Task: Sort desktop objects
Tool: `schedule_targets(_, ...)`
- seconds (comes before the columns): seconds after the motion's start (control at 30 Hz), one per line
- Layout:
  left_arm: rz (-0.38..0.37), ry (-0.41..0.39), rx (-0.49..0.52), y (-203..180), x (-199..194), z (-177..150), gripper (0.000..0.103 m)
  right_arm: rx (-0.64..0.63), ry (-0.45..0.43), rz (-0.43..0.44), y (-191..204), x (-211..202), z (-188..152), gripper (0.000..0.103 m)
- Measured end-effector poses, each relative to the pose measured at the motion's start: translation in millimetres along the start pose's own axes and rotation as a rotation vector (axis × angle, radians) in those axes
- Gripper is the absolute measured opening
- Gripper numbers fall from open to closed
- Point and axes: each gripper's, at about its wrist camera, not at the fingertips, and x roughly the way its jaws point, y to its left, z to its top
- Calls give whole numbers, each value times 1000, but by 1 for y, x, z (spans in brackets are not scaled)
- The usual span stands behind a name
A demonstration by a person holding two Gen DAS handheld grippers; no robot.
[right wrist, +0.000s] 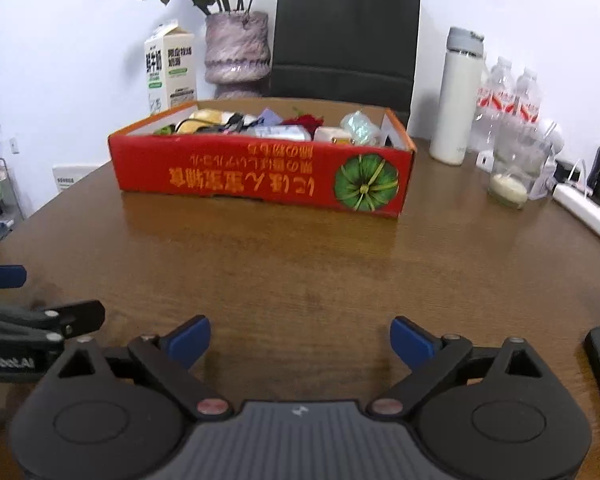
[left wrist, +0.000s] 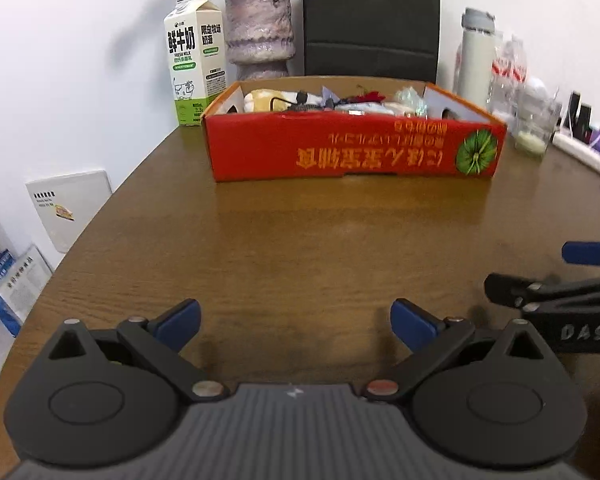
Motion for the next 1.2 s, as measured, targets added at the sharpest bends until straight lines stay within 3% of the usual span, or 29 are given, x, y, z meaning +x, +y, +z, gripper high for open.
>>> schedule_targets(0.23, -21, 17, -23, 3, 1, -6, 103, -1, 27, 0, 0, 2, -4, 103)
schedule_targets(1.2, -29, 16, -29, 3, 3, -5, 103, 21, 19, -11, 0, -1, -8, 103)
